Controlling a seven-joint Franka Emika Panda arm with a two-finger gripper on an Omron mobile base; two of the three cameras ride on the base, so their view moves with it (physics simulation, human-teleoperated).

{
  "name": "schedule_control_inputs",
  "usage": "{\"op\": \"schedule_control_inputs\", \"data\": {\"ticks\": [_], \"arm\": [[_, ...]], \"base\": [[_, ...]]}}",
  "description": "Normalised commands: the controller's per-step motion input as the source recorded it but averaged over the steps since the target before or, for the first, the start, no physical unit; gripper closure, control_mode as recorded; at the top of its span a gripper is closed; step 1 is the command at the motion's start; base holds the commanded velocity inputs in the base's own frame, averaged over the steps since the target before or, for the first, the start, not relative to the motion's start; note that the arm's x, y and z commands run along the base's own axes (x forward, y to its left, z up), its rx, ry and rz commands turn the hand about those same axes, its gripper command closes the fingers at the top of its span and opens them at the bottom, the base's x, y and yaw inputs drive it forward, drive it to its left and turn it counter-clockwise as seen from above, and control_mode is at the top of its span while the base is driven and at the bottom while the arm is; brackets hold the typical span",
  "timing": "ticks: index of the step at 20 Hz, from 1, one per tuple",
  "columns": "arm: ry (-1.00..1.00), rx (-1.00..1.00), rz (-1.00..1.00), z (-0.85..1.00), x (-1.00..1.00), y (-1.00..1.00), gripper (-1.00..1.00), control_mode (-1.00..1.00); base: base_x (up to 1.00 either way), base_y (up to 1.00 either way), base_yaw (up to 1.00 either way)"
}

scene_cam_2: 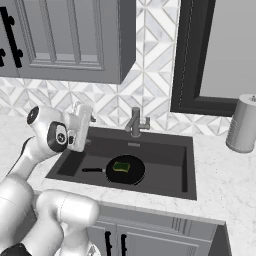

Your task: Pick the pan and sponge and place them into the sink. Then turn on the water.

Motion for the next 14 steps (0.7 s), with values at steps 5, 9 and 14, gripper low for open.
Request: {"op": "schedule_control_inputs", "data": {"ticks": [5,9,14], "arm": [[-0.29,0.23,0.00,0.27,-0.37,-0.65,-1.00,-1.00],[-0.06,0.40,0.01,0.39,-0.10,-0.84,-1.00,-1.00],[0.00,0.45,0.12,0.33,-0.05,-0.95,-1.00,-1.00]], "base": [[0.00,0.00,0.00],[0.00,0.00,0.00],[0.00,0.00,0.00]]}}
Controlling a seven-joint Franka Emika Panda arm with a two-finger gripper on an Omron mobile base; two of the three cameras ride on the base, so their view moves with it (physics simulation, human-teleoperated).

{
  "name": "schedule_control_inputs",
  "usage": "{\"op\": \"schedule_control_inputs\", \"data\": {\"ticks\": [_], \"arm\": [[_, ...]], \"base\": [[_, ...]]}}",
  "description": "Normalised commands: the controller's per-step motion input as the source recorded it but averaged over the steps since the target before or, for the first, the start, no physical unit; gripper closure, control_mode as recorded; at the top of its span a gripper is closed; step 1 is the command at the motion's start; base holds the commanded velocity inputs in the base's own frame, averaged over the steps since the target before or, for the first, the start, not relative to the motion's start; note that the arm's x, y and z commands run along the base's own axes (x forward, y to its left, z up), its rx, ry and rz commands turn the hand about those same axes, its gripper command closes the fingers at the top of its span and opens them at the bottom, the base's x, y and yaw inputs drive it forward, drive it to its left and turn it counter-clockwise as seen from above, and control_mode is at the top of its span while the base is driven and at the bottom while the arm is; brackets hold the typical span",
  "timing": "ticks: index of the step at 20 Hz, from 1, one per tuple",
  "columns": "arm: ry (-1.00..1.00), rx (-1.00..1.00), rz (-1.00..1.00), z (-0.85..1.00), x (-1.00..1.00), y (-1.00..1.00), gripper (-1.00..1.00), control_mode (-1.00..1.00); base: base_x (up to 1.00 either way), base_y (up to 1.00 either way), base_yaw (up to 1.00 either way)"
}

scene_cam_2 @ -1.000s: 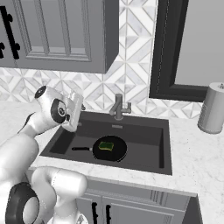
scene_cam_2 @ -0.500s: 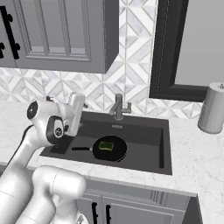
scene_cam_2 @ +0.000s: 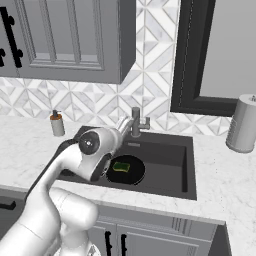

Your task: Pick the pan and sponge and place them into the sink. Then turn on the water.

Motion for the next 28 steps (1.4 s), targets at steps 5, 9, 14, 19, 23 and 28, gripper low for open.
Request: {"op": "schedule_control_inputs", "data": {"ticks": [5,9,14,19,23,28], "arm": [[-0.06,0.45,0.11,0.08,0.00,-0.79,-1.00,-1.00],[-0.01,0.45,0.16,0.05,0.01,-0.67,-1.00,-1.00],[0.05,0.48,0.26,0.01,0.17,-0.60,-1.00,-1.00],[0.13,0.35,0.23,0.00,0.45,-0.36,-1.00,-1.00],[0.05,0.13,0.14,-0.01,0.70,0.00,-1.00,-1.00],[0.00,0.00,0.01,-0.23,0.69,0.14,-1.00,-1.00]], "base": [[0.00,0.00,0.00],[0.00,0.00,0.00],[0.00,0.00,0.00],[0.00,0.00,0.00],[0.00,0.00,0.00],[0.00,0.00,0.00]]}}
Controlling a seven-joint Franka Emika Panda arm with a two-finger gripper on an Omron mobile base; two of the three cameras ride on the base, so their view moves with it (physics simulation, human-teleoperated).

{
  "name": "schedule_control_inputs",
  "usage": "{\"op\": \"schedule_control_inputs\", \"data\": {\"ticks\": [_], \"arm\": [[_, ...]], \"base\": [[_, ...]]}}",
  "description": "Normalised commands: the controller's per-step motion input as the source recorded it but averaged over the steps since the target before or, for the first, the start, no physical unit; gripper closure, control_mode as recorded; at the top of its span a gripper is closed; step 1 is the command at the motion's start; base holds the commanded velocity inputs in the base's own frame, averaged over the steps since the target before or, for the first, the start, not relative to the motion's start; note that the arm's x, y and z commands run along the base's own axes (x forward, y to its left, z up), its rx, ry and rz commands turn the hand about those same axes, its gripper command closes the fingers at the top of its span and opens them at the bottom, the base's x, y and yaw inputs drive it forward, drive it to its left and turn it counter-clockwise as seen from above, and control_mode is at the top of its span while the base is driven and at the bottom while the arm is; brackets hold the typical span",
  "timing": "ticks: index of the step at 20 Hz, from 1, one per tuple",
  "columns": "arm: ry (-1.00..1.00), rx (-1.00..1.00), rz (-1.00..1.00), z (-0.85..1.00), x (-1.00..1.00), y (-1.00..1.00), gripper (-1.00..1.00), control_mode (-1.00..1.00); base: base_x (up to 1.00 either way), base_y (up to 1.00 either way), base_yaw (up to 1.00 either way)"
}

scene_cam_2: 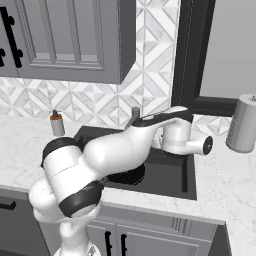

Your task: Pick the pan and sponge and place them into the sink. Then turn on the water.

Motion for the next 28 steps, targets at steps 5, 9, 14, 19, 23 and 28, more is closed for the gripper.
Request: {"op": "schedule_control_inputs", "data": {"ticks": [5,9,14,19,23,28], "arm": [[-0.01,0.00,-0.03,-0.43,0.40,0.45,-1.00,-1.00],[0.00,0.00,-0.02,-0.43,0.30,0.35,-1.00,-1.00],[0.00,0.00,0.00,-0.22,0.31,0.22,-1.00,-1.00],[0.00,0.00,-0.01,-0.13,0.30,0.32,-1.00,-1.00],[0.00,0.00,0.00,-0.19,0.32,0.29,-1.00,-1.00],[0.00,0.00,0.00,-0.16,0.33,0.20,-1.00,-1.00]], "base": [[0.00,0.00,0.00],[0.00,0.00,0.00],[0.00,0.00,0.00],[0.00,0.00,0.00],[0.00,0.00,0.00],[0.00,0.00,0.00]]}}
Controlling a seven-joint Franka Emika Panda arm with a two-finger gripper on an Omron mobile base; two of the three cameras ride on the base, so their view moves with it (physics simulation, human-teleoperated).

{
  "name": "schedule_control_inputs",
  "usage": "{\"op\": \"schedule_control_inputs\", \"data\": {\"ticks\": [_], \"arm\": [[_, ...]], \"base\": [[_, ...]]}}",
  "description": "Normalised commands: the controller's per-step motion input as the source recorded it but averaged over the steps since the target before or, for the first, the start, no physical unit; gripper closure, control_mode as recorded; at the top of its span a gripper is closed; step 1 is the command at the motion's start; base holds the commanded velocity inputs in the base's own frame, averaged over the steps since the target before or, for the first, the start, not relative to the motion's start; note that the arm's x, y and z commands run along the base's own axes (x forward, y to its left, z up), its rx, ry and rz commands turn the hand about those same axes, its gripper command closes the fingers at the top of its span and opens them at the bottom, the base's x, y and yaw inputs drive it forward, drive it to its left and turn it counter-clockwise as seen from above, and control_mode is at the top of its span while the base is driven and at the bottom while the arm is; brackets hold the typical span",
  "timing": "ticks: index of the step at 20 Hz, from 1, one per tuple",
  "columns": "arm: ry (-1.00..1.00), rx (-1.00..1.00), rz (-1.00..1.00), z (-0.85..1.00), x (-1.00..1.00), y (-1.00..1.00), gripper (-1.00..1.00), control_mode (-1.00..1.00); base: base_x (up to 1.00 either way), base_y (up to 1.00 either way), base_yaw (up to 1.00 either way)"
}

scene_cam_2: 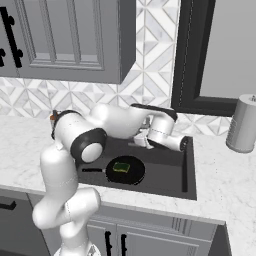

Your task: Pick the pan and sponge and place them into the sink. Then turn on the water.

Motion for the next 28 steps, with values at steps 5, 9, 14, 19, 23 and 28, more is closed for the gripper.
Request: {"op": "schedule_control_inputs", "data": {"ticks": [5,9,14,19,23,28], "arm": [[0.00,0.01,0.00,-0.06,0.27,0.00,-1.00,-1.00],[0.00,0.05,0.00,-0.07,0.24,0.00,-1.00,-1.00],[0.00,0.04,0.00,-0.09,0.26,0.00,-1.00,-1.00],[-0.01,0.00,-0.03,-0.07,0.26,0.11,-1.00,-1.00],[-0.02,0.00,-0.04,-0.03,0.28,0.20,-1.00,-1.00],[-0.02,0.00,-0.06,0.00,0.25,0.23,-1.00,-1.00]], "base": [[0.00,0.00,0.00],[0.00,0.00,0.00],[0.00,0.00,0.00],[0.00,0.00,0.00],[0.00,0.00,0.00],[0.00,0.00,0.00]]}}
